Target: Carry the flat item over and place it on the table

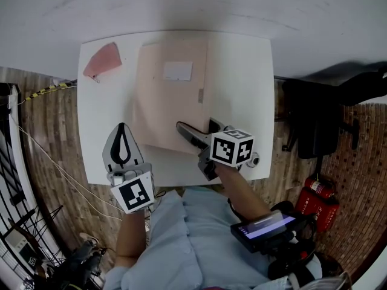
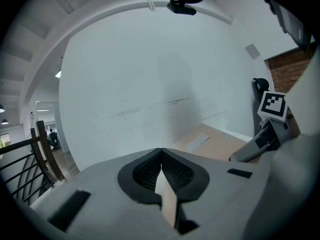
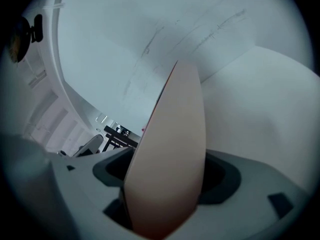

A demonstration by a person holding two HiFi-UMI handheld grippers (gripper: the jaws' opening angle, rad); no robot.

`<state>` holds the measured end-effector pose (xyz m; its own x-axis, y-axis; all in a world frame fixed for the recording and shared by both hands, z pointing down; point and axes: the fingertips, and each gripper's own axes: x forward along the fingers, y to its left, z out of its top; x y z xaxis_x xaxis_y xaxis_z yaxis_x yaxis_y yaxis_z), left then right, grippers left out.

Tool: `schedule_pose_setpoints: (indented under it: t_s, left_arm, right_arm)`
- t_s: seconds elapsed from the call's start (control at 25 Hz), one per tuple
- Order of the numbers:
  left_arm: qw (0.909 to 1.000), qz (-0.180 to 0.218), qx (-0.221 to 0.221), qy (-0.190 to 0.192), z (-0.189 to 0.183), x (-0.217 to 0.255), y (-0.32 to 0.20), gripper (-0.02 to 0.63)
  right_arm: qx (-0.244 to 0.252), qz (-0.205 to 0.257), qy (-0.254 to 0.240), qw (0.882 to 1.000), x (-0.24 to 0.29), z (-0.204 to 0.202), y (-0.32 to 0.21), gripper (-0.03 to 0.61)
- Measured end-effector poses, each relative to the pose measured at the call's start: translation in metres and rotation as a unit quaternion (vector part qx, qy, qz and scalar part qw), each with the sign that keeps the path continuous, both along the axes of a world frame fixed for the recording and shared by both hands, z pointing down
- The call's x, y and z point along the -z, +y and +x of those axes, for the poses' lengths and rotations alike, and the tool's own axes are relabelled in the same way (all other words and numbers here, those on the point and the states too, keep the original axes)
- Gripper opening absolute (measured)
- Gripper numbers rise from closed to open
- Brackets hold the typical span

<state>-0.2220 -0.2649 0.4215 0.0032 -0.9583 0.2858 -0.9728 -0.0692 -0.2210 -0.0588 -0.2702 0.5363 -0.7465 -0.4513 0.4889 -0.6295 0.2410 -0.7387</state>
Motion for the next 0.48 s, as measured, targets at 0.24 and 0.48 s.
schedule_pose_setpoints:
  t_s: [0.24, 0.48]
  left_arm:
    - [1.0, -0.001, 0.0, -0.001, 0.001, 0.0, 0.002, 0.009]
    - [1.0, -0.002, -0.001, 0.0, 0.001, -0.001, 0.004, 0.009]
  right_arm:
    - [-0.005, 0.017, 0.034, 0.999, -0.004, 0.008, -0.002, 0.409]
    - [-0.008, 0.023, 0.066, 0.998, -0.015, 0.014, -0.001, 0.436]
